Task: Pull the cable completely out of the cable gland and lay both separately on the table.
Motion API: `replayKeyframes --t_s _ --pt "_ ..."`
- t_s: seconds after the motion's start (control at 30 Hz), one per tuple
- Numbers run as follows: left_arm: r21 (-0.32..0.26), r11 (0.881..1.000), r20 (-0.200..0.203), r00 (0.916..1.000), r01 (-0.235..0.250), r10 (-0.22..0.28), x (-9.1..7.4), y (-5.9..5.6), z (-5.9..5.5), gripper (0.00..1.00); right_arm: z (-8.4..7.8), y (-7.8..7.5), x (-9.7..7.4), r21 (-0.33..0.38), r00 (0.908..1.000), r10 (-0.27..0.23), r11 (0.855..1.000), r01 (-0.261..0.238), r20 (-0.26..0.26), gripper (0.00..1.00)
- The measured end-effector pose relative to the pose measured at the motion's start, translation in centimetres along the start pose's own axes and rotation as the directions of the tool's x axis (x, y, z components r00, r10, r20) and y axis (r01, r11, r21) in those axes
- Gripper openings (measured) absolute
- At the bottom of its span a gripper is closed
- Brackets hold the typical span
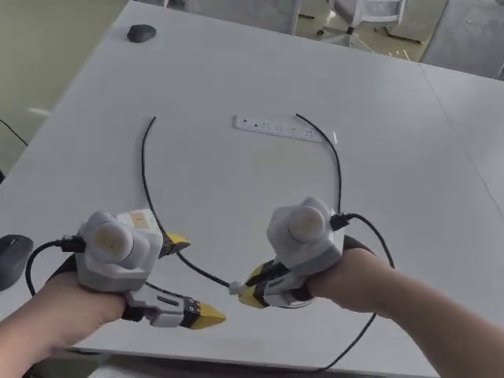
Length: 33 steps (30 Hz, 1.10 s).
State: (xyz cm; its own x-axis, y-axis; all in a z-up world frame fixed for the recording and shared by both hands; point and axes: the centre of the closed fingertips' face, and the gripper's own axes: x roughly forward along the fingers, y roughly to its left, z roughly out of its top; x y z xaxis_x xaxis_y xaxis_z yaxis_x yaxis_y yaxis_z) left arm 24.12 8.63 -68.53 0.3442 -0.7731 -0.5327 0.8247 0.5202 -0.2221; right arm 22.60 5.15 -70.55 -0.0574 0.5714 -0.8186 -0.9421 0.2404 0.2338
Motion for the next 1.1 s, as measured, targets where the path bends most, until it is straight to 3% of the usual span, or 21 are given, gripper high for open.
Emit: replayKeyframes --t_s 0.27,0.4,0.5,0.77,1.03,1.1 --pt "0.039 0.997 -0.013 0.9973 0.073 -0.073 0.8 -1.2 0.1 0.74 -0.1 1.1 -0.6 -0.005 0.9996 0.025 1.0 -0.025 0.01 0.06" --pt "0.052 0.993 -0.021 0.9946 0.103 -0.102 1.2 -1.6 0.0 0.7 -0.5 1.6 -0.8 -0.048 0.9992 0.038 0.998 -0.038 -0.015 0.06" --pt "0.059 0.986 -0.025 0.9875 0.157 -0.156 1.7 -2.2 -0.2 0.64 -0.4 1.7 -1.1 -0.082 0.9988 0.045 0.996 -0.046 -0.02 0.06" --pt "0.091 0.975 0.03 0.9776 0.205 -0.208 2.2 -3.1 1.0 0.57 -0.1 1.2 -1.6 -0.164 0.9991 0.03 0.986 -0.034 -0.03 0.06" --pt "0.092 0.969 0.06 0.9698 0.23 -0.236 2.7 -3.4 1.6 0.42 0.3 1.1 -2.1 -0.277 0.9996 0.003 0.961 -0.01 -0.029 0.06" --pt "0.093 0.968 0.058 0.9696 0.232 -0.237 2.9 -3.3 1.6 0.38 0.2 1.1 -2.1 -0.274 0.9994 0.005 0.962 -0.014 -0.035 0.06"
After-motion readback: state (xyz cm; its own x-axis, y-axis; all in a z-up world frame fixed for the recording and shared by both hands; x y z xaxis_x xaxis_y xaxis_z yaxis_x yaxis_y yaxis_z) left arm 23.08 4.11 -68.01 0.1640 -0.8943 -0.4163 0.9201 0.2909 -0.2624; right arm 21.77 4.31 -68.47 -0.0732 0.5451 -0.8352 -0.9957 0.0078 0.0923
